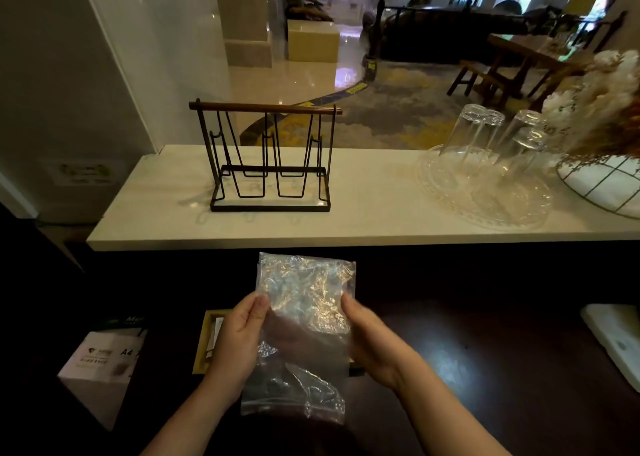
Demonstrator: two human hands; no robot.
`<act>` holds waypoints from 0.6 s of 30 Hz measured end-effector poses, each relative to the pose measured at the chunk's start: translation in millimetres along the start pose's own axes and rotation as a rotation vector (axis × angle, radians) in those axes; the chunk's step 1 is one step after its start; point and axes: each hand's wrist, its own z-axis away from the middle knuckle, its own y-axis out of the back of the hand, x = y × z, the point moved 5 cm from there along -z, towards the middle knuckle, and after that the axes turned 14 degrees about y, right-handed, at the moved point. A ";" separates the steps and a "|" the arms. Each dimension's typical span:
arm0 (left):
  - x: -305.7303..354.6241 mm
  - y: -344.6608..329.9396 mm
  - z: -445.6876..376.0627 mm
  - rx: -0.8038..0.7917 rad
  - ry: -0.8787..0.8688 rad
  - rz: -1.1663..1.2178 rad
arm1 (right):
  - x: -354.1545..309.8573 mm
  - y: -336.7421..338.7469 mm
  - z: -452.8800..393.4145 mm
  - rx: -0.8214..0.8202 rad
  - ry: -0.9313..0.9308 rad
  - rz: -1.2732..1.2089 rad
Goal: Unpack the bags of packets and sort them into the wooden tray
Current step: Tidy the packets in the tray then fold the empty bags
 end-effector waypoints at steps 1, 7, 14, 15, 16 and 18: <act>1.1 0.6 0.3 0.013 -0.012 0.005 | 10.0 -2.4 3.9 -0.032 -0.059 -0.033; 0.0 -2.8 3.9 0.024 0.007 0.010 | 6.6 -12.5 7.1 0.015 0.081 0.018; 6.8 -4.8 11.1 0.041 0.045 0.015 | 13.7 -12.4 12.6 -0.015 0.021 0.079; 8.0 -6.9 13.3 0.004 0.073 0.023 | 12.1 -11.8 13.5 0.001 0.048 0.097; 8.3 -9.1 15.2 -0.050 0.118 0.028 | 8.9 -10.1 13.6 0.031 0.077 0.119; 7.0 -13.4 18.8 -0.207 0.208 -0.007 | 1.5 -5.2 13.5 0.086 0.120 0.132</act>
